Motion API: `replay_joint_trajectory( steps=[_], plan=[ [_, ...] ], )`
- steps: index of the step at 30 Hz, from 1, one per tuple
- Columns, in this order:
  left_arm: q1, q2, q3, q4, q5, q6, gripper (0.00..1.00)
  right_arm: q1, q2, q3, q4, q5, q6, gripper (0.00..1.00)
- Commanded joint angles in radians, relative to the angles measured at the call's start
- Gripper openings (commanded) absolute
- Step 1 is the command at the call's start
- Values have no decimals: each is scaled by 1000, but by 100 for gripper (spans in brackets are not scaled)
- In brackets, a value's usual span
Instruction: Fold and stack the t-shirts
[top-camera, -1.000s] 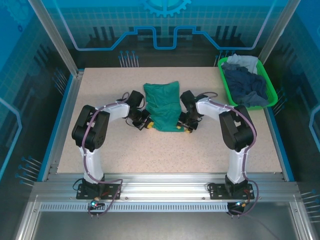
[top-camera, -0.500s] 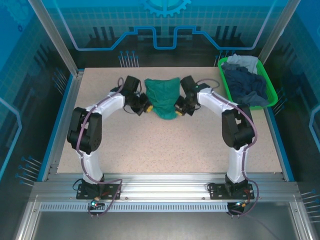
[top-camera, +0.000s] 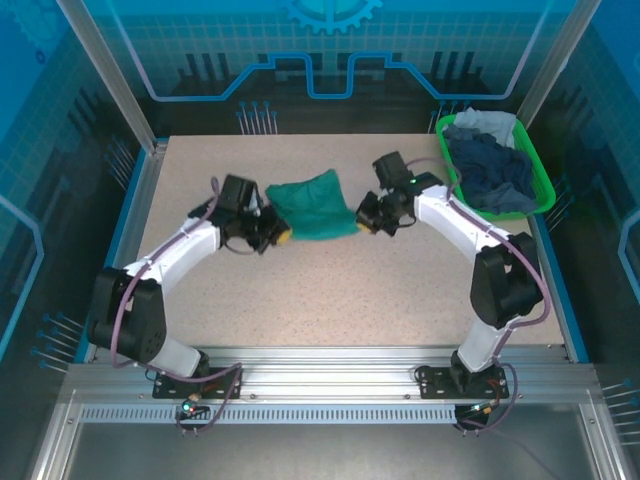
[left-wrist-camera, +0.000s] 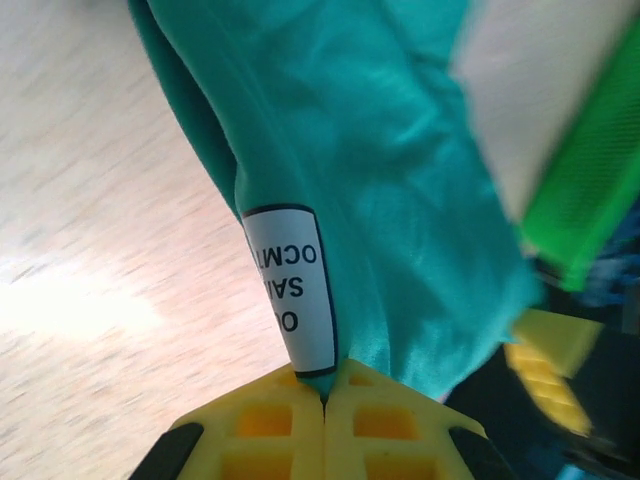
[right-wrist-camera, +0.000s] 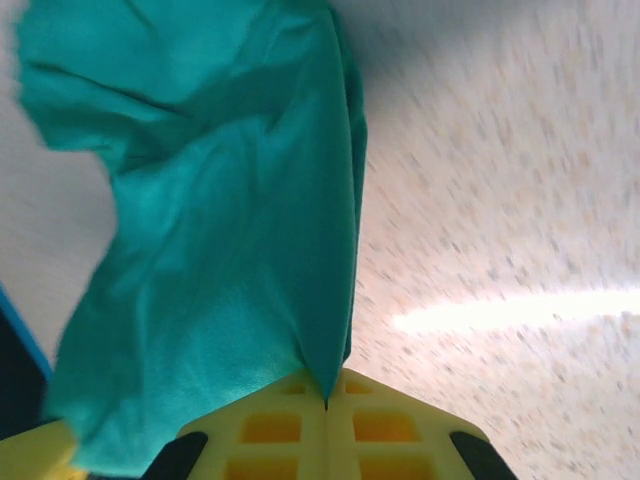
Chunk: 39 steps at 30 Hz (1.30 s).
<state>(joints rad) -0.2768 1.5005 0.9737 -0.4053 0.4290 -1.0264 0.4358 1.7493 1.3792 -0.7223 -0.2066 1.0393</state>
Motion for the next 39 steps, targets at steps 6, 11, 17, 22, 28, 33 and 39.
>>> replay_joint_trajectory(
  steps=[6, 11, 17, 22, 28, 33, 39],
  plan=[
    [-65, -94, -243, -78, 53, -19, 0, 77, 10, -158, -68, -84, -31, 0],
    [-82, -148, -268, -208, 71, 19, 0, 109, -7, -186, -162, -121, -80, 0],
    [-89, -248, -225, -355, 73, 54, 0, 162, -83, -193, -251, -163, -89, 0],
    [-88, -391, -170, -435, -19, -5, 0, 178, -142, -127, -297, -160, -48, 0],
    [-68, -423, -90, -401, -69, -81, 0, 165, -107, 52, -361, -150, 5, 0],
    [12, -351, -31, -309, -43, -123, 0, 138, -16, 233, -358, -155, 48, 0],
    [107, -206, 36, -201, 2, -154, 0, 103, 166, 458, -384, -141, 78, 0]
  ],
)
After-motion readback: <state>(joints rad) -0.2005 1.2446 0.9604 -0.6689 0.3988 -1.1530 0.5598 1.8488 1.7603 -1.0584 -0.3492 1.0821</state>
